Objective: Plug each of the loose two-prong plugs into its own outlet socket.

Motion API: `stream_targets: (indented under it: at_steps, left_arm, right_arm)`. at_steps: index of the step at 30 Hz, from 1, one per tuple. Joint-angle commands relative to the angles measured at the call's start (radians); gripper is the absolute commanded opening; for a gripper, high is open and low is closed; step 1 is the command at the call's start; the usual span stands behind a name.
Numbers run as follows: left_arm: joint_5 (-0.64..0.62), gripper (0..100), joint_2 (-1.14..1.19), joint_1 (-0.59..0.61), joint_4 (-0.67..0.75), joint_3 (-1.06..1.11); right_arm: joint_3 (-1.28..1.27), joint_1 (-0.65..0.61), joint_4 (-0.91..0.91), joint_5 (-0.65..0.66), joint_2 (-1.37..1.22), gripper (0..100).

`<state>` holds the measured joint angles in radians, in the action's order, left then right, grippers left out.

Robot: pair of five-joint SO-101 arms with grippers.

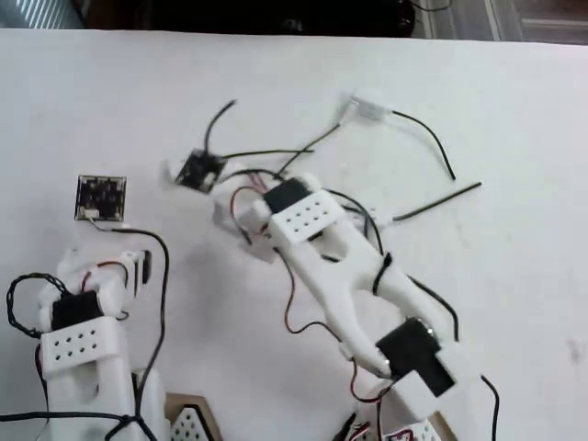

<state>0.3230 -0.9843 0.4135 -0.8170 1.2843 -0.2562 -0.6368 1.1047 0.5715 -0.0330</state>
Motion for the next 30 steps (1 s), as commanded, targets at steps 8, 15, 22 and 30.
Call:
stream_targets:
  at_steps: [8,15,22,30]
  left_arm:
    - [-0.003,22,-0.016,0.008,0.018,-0.006]
    - [-0.003,22,-0.016,0.007,0.018,-0.006]
    - [-0.003,22,-0.016,0.007,0.018,-0.005]
    - [-0.003,22,-0.022,0.005,0.055,0.023]
  right_arm:
    - [0.015,0.298,0.001,0.002,0.237,1.7]
    - [0.014,0.550,-0.088,0.094,0.302,1.7]
    - [0.012,0.745,-0.266,0.209,0.202,1.7]
    - [0.014,0.834,-0.607,0.348,-0.054,1.7]
